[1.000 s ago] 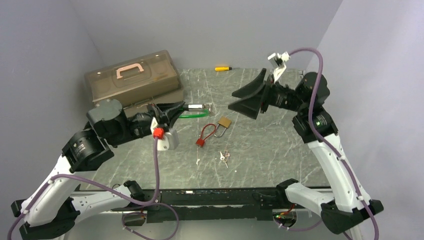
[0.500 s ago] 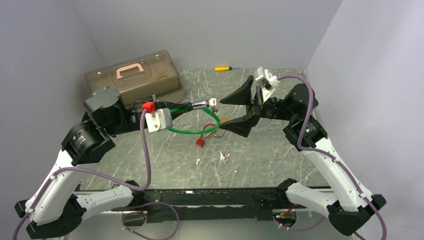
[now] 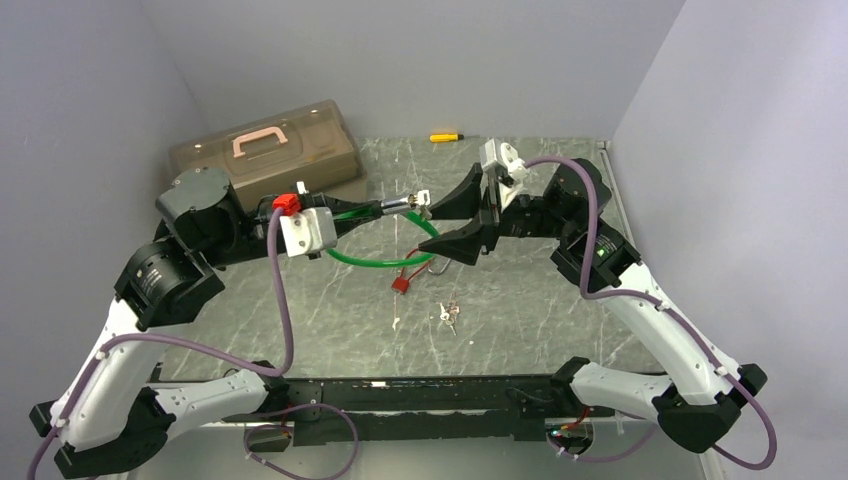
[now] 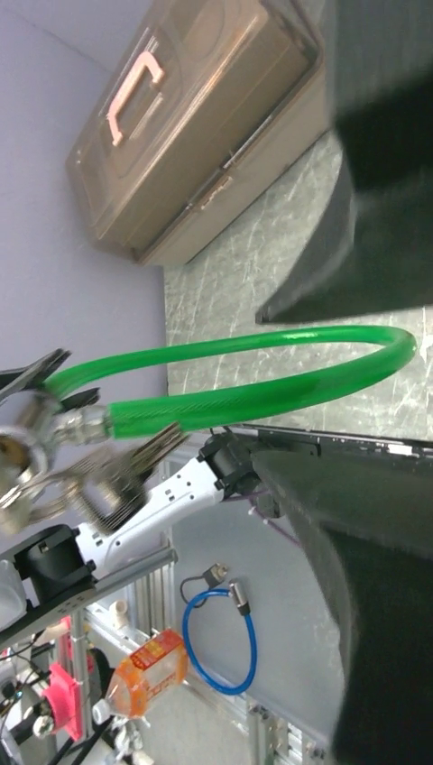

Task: Unlock with the key
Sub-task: Unlock the lock.

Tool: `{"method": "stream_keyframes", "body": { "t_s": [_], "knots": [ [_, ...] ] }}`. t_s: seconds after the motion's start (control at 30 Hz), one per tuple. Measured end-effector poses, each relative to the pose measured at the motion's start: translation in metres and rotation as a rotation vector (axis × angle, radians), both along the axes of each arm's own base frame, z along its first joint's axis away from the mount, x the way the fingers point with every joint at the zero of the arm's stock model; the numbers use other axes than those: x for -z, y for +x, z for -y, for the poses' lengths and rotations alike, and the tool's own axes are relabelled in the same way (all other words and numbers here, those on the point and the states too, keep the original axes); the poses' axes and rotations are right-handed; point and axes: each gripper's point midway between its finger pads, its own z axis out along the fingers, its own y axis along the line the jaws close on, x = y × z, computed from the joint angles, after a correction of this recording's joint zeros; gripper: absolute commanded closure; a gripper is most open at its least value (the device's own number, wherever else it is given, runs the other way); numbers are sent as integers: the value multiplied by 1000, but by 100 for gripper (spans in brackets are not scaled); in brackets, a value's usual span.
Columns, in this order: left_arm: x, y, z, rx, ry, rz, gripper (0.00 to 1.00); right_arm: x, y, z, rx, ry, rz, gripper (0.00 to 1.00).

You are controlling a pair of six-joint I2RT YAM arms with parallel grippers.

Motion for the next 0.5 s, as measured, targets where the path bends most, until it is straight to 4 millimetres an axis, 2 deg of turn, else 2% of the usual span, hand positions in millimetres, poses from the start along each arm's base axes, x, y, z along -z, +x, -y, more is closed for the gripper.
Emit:
{"method": "stream_keyframes", "body": {
  "t_s": [0.13,0.17,0.2,0.5],
  "knots": [
    [-11,-3,-3,2,-22,12,100,2,5,0,28,-6,3,86],
    [-11,-4,-3,1,-26,9,100,3,6,0,35,-6,4,98],
    [-12,-3,-4,-4,-27,6,100,4,7,0,38,-6,11,100],
    [-8,6,-7,-47,-49,-85,100,14,8,5,94,6,17,100]
  ]
}}
